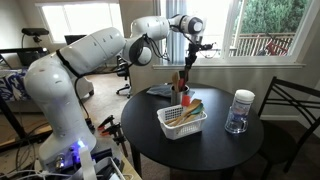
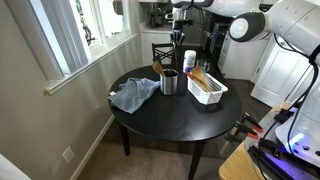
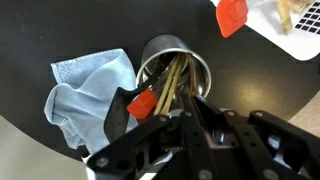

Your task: Put the wooden spoon inside the white container

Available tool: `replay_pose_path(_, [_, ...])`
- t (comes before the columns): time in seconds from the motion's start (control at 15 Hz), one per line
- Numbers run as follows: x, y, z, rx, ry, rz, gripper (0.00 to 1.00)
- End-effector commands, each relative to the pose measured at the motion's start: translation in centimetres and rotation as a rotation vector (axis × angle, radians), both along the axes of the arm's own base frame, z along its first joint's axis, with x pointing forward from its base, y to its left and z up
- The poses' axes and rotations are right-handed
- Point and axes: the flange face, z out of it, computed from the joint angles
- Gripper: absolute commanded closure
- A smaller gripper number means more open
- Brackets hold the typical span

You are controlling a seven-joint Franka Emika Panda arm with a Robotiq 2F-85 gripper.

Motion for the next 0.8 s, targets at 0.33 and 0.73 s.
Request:
replay_pose_path(0.33, [-3.1,-1.9,4.5,-0.071,0.142,0.009,0.93])
replay_pose_path(0.73, [-4.5,-4.9,2.3,-0.012,0.255,-0.021,0.93])
